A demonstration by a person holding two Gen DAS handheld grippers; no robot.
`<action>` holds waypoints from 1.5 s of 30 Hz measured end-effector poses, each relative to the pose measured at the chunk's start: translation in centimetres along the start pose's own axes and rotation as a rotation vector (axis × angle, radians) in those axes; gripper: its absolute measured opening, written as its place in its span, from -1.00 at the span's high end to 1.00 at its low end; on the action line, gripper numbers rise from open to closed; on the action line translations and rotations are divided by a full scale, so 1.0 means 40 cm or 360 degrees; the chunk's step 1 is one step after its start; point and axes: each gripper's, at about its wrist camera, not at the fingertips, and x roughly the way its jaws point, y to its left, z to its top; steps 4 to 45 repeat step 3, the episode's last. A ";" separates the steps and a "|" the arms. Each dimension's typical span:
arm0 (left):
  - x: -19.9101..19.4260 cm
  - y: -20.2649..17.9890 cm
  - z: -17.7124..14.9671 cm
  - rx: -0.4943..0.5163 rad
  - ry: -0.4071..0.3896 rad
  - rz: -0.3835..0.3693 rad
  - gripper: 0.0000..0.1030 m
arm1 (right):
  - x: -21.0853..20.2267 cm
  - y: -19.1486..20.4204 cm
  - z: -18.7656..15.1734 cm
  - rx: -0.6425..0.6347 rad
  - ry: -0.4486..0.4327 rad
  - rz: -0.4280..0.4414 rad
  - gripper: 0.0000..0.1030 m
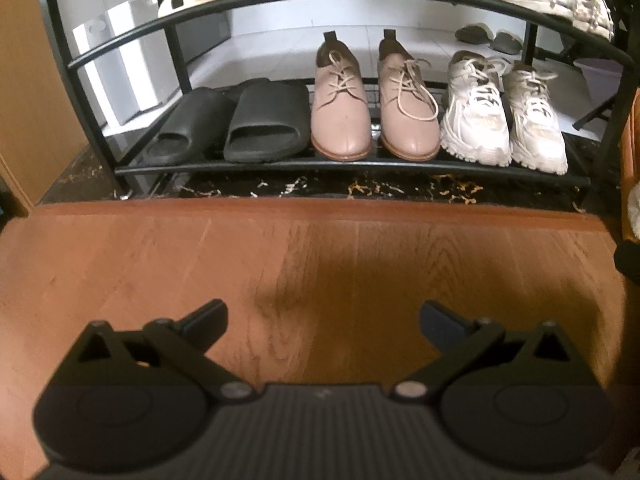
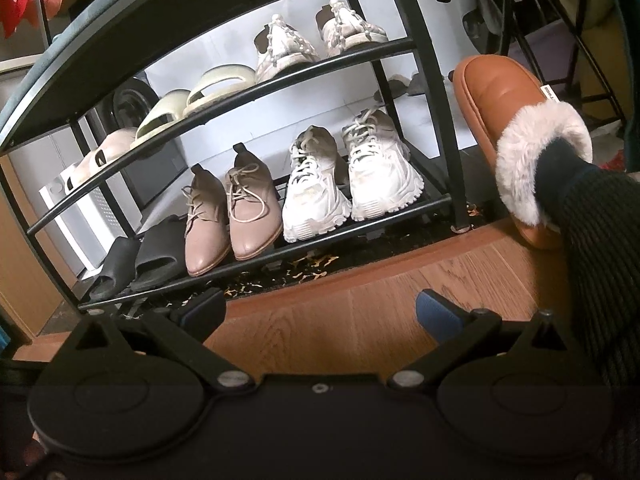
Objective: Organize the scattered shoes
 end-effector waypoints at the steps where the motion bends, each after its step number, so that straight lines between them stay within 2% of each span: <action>1: 0.000 0.001 -0.001 -0.0004 0.0001 0.0002 -0.99 | 0.002 -0.004 0.001 0.0009 0.0006 -0.0002 -1.00; 45: 0.000 0.001 -0.003 -0.0010 -0.0008 0.0018 -0.99 | 0.004 -0.008 0.001 0.0024 0.0012 -0.0007 -1.00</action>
